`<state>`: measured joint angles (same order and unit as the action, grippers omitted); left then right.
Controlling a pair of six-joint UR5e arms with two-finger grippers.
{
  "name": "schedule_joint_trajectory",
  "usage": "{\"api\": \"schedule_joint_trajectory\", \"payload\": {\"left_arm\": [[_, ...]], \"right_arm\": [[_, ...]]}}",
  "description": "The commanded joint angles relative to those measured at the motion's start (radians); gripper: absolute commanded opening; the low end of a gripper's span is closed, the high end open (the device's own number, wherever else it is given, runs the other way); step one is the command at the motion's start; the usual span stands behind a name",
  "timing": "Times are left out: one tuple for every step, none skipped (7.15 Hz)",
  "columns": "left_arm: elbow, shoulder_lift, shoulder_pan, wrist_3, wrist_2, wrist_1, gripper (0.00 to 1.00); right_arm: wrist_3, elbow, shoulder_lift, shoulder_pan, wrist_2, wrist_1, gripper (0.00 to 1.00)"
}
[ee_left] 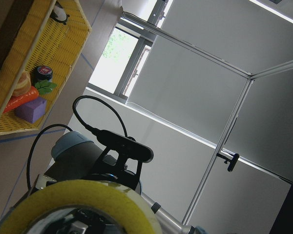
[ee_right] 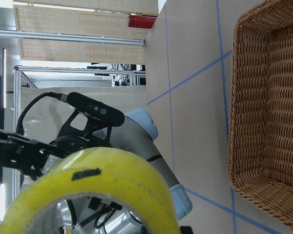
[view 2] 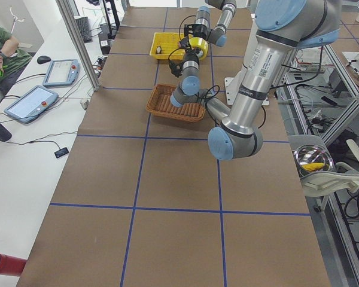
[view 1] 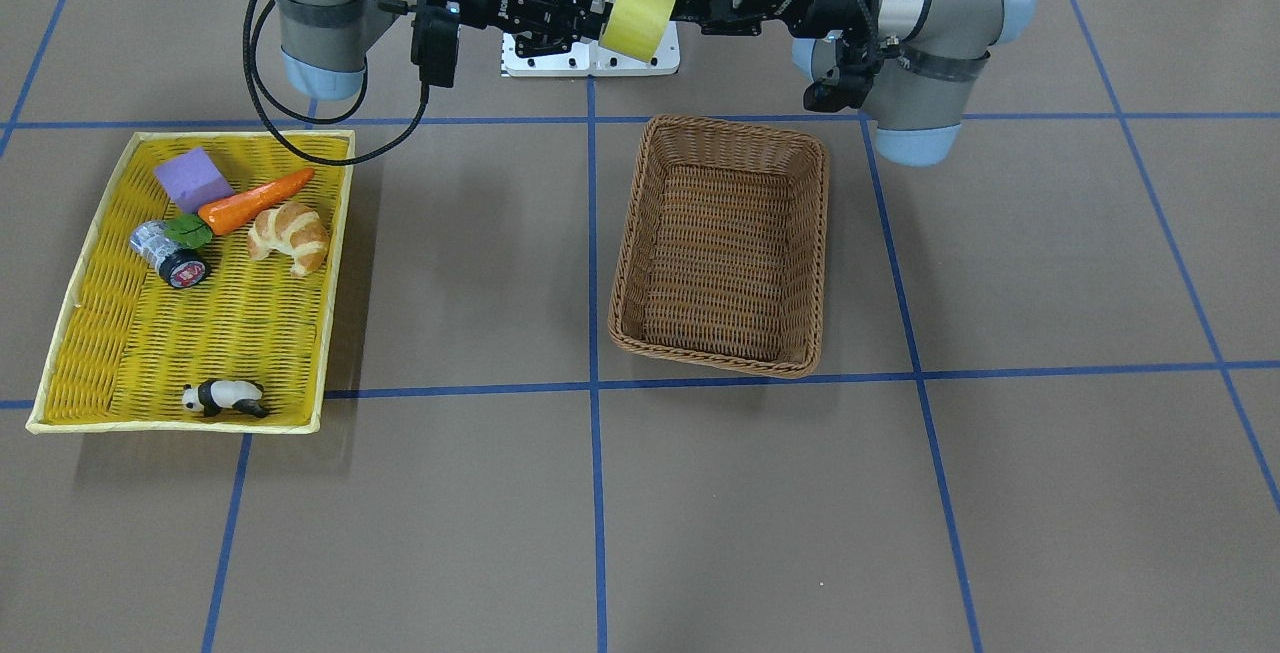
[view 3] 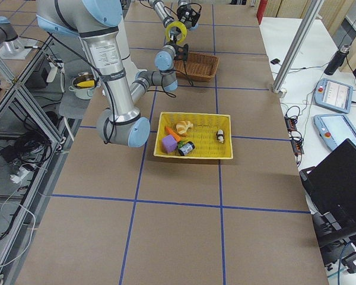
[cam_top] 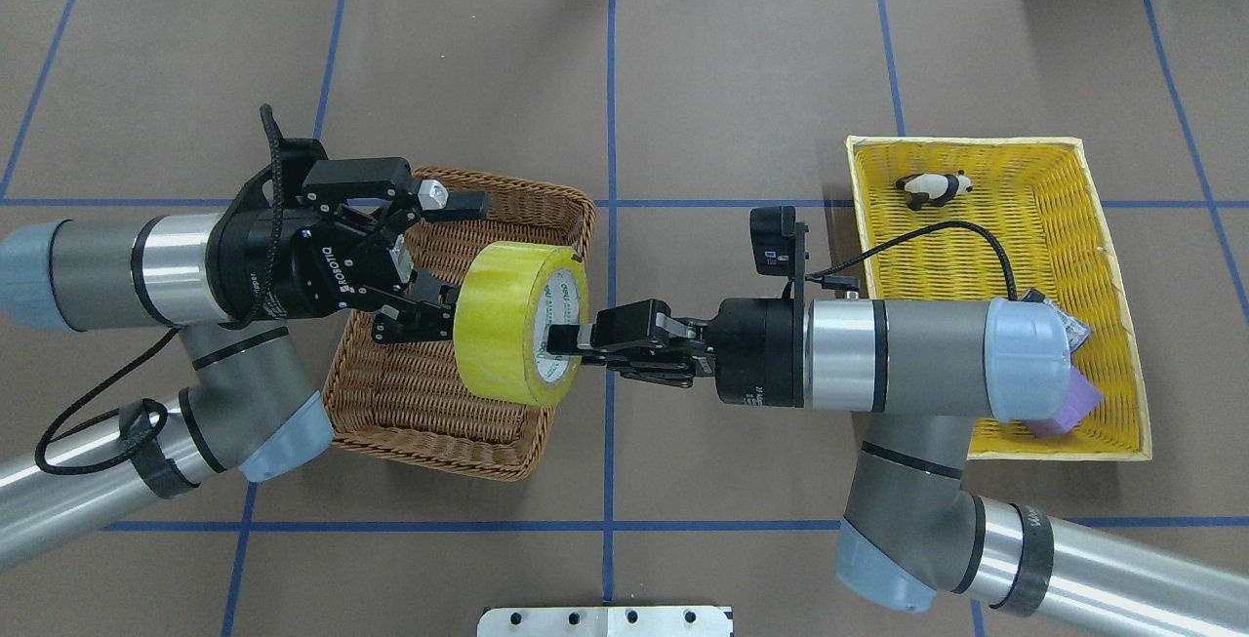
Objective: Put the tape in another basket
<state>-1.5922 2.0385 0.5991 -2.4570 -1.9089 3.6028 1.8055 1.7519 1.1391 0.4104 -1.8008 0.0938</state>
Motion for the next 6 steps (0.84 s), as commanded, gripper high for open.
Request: {"api": "schedule_joint_trajectory", "payload": {"left_arm": [[0.0, 0.012, -0.007, 0.003, -0.002, 0.001, 0.66], [0.001, 0.011, -0.007, 0.003, -0.009, -0.001, 0.59], [0.001, 0.008, -0.007, 0.003, -0.013, 0.001, 0.58], [0.001, 0.005, -0.007, 0.003, -0.015, 0.001, 0.56], [0.001, 0.002, -0.007, 0.003, -0.015, 0.001, 0.56], [0.001, 0.003, -0.007, 0.004, -0.015, 0.001, 0.44]], "right_arm": [[0.0, 0.001, 0.001, -0.001, 0.0, 0.0, 0.0], [0.0, 0.004, 0.001, -0.001, 0.0, 0.0, 0.0], [0.0, 0.004, 0.001, -0.001, 0.0, 0.0, 0.0], [0.0, 0.004, 0.001, 0.001, 0.0, 0.0, 0.0], [0.0, 0.006, 0.001, -0.001, 0.0, 0.0, 0.0], [-0.002, 0.006, -0.001, -0.001, 0.0, 0.0, 0.0]]}}
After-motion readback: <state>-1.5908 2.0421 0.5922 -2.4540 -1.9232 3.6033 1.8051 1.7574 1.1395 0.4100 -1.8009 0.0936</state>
